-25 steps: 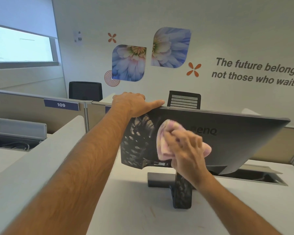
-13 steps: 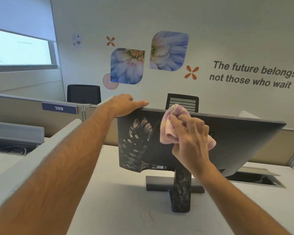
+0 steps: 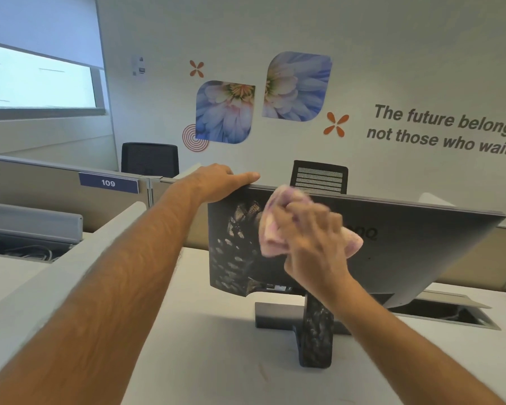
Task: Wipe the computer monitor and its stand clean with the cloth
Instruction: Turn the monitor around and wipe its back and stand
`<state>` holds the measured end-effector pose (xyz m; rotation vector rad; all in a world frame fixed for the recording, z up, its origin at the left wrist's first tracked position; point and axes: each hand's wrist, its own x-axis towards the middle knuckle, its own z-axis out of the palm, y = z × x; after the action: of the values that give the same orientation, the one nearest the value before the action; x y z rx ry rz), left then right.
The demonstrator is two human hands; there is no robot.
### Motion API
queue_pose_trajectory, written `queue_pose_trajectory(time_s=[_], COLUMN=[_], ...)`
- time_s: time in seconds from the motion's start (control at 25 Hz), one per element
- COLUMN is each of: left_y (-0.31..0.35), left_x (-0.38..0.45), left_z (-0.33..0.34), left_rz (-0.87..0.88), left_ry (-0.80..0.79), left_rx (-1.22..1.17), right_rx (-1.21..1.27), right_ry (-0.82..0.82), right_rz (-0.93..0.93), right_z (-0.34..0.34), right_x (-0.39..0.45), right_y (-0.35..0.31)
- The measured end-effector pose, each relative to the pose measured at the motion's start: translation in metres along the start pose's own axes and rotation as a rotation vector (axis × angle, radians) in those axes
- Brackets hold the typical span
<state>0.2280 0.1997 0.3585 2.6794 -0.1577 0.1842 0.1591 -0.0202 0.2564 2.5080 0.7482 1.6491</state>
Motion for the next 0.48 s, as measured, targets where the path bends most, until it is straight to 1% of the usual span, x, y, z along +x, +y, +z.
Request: queue_pose_trajectory(time_s=[0.08,0.12,0.16,0.2,0.28,0.32,0.36,0.4,0.44,0.48], left_y=[0.000,-0.001,-0.001,-0.001,0.000,0.000,0.000,-0.001,-0.001,-0.002], left_x=[-0.001,-0.001,-0.001,-0.001,-0.001,-0.001,-0.001,-0.001,-0.001,-0.001], left_z=[0.000,0.000,0.000,0.000,0.000,0.000,0.000,0.001,0.000,0.000], left_rz=[-0.002,0.000,0.001,-0.001,-0.003,-0.003,-0.002,-0.003,-0.005,-0.007], left_ry=[0.001,0.001,0.000,0.000,-0.004,-0.007,-0.008,-0.007,-0.006,-0.007], left_rx=[-0.003,-0.002,-0.003,-0.007,-0.012,-0.011,-0.010,-0.009,-0.011,-0.016], right_rx=[-0.069,-0.072,-0.054,-0.031,0.015,0.037,0.040,0.019,-0.014,-0.045], right_ry=[-0.192,-0.239,-0.215,-0.143,0.011,0.046,0.057,0.032,-0.030,-0.127], right_rz=[-0.311,-0.370,-0.356,-0.274,-0.009,0.088,0.102,0.029,-0.110,-0.263], right_z=[0.005,0.005,0.004,0.002,-0.002,-0.003,-0.003,0.000,0.004,0.007], right_x=[-0.019,-0.023,-0.021,-0.014,0.009,0.017,0.019,0.016,0.008,-0.003], right_y=[-0.012,-0.012,-0.010,-0.008,-0.003,-0.002,-0.004,-0.008,-0.014,-0.020])
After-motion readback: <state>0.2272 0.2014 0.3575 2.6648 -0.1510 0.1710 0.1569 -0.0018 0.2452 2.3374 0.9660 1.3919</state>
